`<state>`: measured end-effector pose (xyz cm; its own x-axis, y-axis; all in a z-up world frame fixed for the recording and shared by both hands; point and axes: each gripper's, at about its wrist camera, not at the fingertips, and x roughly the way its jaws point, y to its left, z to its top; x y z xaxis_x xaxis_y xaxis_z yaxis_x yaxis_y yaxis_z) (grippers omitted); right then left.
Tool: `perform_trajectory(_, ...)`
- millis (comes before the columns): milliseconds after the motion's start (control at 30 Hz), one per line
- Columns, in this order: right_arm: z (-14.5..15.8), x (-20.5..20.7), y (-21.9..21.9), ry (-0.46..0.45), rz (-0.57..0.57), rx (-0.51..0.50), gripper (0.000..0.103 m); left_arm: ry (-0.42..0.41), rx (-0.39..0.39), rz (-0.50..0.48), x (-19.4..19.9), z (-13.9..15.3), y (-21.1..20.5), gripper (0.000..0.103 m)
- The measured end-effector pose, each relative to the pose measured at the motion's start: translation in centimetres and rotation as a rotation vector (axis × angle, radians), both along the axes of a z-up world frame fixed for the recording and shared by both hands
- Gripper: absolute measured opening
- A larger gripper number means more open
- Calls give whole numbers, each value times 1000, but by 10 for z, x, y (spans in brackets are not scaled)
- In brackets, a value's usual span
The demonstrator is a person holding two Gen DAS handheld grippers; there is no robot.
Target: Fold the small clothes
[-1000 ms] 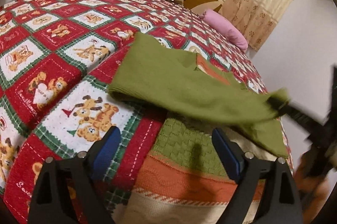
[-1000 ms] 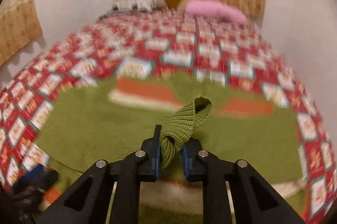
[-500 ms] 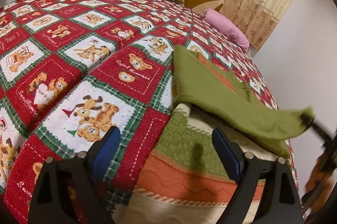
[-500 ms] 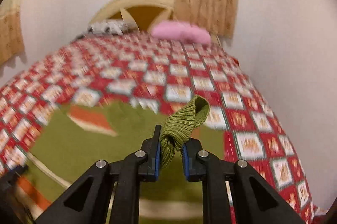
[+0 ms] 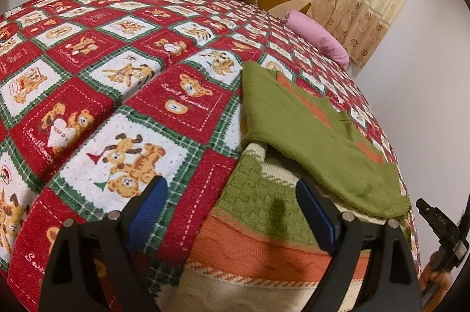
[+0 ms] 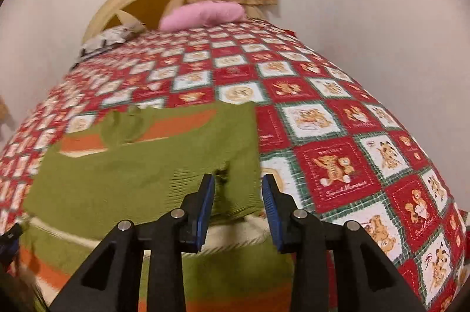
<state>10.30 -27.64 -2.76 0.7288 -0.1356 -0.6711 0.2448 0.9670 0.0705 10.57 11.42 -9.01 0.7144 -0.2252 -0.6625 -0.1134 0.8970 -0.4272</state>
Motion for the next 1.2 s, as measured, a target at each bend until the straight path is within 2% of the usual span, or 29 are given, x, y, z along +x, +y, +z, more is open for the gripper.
perform_trajectory(100,-4,3,23,29,93,-28,35,-1,-1,0,0,0,0,92)
perform_trajectory(200,-26,19,40,110,141,-56,35,-1,-4,0,1,0,-1,92)
perform_trajectory(267,-50,32,35,208,129,-5,35,-1,-1,0,1,0,-1,92)
perform_trajectory(300,-48,29,28,178,120,39,35,1,2,-1,1,0,-1,92)
perform_trajectory(367,-42,24,14,189,82,104,35,2,6,-3,1,-1,-1,92)
perform_trajectory(400,-37,18,7,192,37,102,35,2,5,-5,1,-1,-1,93)
perform_trajectory(467,-21,-5,-6,147,-3,111,35,1,3,-6,1,-1,-1,93)
perform_trajectory(533,0,-34,-15,87,3,115,35,1,0,-8,1,-1,0,94)
perform_trajectory(633,27,-91,-21,22,3,40,35,-1,-5,-9,0,-1,0,94)
perform_trajectory(733,46,-142,-29,-9,-16,-43,36,-5,-24,-24,-1,-1,2,96)
perform_trajectory(867,60,-202,-48,-37,-30,-29,37,-7,-41,-75,-9,2,5,97)
perform_trajectory(1033,58,-255,-49,-7,-3,-65,37,4,67,-222,-51,13,-1,97)
perform_trajectory(1200,16,-272,-41,54,67,86,37,9,87,-370,-114,19,3,97)
